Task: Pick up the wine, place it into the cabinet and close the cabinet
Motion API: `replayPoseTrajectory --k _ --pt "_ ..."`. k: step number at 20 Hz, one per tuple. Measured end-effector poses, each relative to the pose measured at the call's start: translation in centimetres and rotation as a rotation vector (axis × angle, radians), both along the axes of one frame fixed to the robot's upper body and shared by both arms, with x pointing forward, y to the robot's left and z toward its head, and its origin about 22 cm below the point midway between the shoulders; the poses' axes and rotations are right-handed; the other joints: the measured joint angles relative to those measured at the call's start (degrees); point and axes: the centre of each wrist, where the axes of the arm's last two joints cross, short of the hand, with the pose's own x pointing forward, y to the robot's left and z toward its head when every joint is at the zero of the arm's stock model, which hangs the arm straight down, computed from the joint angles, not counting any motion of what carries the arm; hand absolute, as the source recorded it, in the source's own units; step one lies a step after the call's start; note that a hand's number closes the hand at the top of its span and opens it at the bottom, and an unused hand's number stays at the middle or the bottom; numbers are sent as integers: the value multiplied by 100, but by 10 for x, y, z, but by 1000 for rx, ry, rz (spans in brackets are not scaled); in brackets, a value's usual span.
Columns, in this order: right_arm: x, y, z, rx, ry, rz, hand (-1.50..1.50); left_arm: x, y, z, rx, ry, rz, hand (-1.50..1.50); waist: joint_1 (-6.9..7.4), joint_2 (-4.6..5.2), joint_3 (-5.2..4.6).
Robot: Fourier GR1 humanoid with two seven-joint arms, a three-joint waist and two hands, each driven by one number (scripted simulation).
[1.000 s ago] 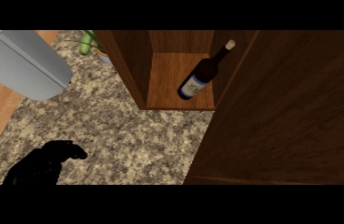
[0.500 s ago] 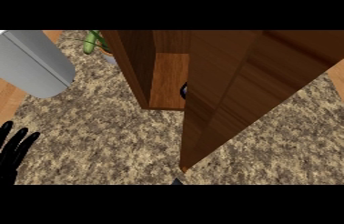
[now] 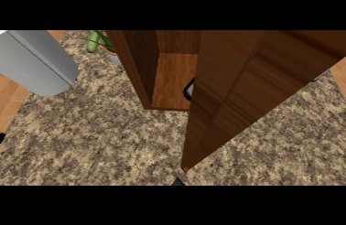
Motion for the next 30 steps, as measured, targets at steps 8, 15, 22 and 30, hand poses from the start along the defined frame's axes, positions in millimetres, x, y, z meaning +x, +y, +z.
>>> replayPoseTrajectory --k 8,15,22,30 --pt "39 44 14 71 -30 -100 150 -2 23 11 8 1 -17 -150 104 44 5" --pt "100 83 43 64 -39 -166 150 -8 49 14 35 21 10 -150 86 77 15" --pt "165 93 59 16 -23 -117 150 -11 61 15 45 23 22 -150 23 99 24" --pt "192 107 47 -245 146 239 150 -10 66 22 52 20 6 -150 133 125 23"
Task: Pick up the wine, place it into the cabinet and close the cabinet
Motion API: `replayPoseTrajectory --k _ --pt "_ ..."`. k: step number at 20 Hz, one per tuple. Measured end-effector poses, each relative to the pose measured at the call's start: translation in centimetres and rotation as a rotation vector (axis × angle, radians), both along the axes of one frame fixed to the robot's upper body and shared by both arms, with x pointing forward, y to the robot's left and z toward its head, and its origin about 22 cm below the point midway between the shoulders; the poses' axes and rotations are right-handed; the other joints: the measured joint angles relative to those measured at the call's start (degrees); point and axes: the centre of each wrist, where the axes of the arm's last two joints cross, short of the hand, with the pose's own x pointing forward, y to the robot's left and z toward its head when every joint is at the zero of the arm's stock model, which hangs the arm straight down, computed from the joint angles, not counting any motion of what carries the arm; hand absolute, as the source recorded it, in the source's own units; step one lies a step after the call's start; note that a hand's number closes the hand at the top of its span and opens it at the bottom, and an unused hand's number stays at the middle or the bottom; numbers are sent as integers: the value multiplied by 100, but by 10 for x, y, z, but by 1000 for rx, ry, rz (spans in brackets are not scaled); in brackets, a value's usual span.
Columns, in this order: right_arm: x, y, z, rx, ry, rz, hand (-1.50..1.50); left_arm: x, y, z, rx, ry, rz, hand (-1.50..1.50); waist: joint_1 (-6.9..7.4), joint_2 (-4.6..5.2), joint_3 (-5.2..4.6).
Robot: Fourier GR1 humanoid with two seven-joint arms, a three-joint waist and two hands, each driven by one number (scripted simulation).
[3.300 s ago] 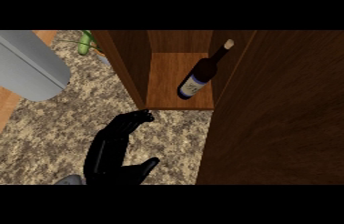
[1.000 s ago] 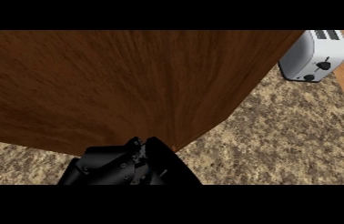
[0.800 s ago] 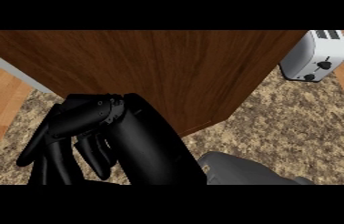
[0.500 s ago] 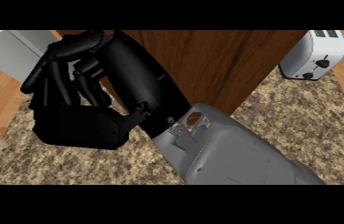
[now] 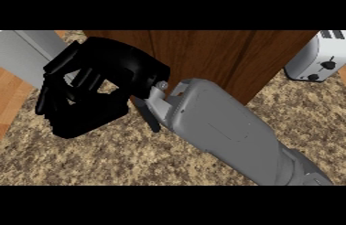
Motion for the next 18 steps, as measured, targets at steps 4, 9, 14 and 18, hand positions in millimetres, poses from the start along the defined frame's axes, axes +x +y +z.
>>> replayPoseTrajectory --k 4,9,14,18 --pt "20 3 -12 -107 75 129 150 -2 4 -1 -2 -2 11 -150 -39 -5 -1" --pt "40 3 -26 -128 165 200 150 -4 11 1 -8 -1 19 -150 -107 -27 2" --pt "63 -1 -32 -82 225 250 150 -4 19 0 -3 5 28 -150 -134 -22 -5" --pt "73 -4 -37 -54 230 275 150 -4 21 0 -6 1 29 -150 -143 -76 -29"
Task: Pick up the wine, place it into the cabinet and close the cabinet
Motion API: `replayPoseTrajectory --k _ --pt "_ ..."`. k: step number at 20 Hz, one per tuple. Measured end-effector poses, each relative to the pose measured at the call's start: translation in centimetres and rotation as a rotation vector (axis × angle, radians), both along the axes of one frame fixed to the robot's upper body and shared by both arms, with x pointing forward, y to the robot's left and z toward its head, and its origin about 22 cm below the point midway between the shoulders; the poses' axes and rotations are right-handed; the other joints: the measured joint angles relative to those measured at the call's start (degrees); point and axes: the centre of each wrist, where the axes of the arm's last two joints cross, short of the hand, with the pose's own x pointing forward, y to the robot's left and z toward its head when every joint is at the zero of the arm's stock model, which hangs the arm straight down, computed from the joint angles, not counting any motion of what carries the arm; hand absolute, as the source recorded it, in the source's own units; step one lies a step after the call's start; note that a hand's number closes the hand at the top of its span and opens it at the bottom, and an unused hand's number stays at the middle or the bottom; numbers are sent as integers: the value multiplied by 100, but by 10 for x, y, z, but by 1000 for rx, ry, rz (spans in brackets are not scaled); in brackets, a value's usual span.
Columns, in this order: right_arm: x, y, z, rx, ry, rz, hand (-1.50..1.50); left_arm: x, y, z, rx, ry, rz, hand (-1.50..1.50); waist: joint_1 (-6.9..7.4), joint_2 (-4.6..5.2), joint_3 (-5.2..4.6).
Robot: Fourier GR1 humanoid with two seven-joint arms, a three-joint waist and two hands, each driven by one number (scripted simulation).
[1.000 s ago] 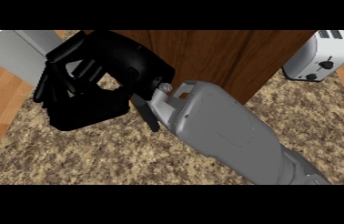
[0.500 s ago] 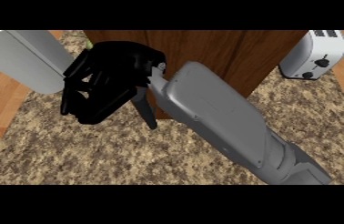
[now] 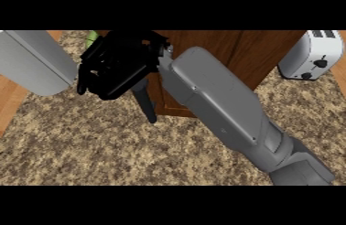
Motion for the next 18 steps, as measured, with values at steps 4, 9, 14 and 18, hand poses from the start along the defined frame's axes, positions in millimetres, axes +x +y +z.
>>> replayPoseTrajectory --k 4,9,14,18 --pt "8 -3 -4 27 15 -4 150 0 3 2 0 -4 -2 -150 41 -44 -24" --pt "14 -6 -7 54 8 -23 150 3 4 6 0 -6 -5 -150 54 -80 -59" --pt "14 -7 -10 82 -25 -40 150 5 3 6 7 -9 -6 -150 51 -89 -115" --pt "14 -10 -13 104 -44 -56 150 7 1 8 19 -10 -23 -150 88 -103 -135"
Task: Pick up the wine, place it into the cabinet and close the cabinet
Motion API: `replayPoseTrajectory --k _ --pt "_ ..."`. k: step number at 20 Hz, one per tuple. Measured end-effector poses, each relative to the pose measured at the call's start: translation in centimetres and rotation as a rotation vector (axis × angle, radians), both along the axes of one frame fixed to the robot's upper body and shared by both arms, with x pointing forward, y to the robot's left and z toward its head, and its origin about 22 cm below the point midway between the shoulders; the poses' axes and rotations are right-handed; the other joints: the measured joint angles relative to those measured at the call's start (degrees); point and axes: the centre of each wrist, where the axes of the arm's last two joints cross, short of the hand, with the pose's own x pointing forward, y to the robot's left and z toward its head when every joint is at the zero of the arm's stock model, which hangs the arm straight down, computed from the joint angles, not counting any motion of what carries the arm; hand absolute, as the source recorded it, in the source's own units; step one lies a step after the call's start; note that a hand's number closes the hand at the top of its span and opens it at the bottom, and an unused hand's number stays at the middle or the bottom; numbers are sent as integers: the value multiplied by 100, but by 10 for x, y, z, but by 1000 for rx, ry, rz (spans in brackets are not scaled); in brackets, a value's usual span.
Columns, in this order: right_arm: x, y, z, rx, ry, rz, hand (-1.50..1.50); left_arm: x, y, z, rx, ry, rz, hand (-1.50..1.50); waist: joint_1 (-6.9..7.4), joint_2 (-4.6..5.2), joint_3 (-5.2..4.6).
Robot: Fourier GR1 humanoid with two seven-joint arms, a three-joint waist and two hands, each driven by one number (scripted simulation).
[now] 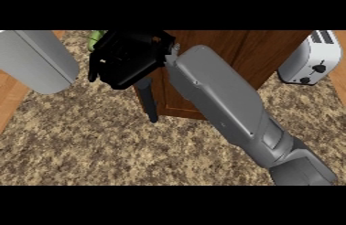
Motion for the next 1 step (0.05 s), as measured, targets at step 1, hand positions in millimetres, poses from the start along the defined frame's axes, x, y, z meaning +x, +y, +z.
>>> replayPoseTrajectory --k 1 --pt "-1 1 0 6 -3 -4 150 1 -1 0 0 -2 -3 -150 -17 2 -2"
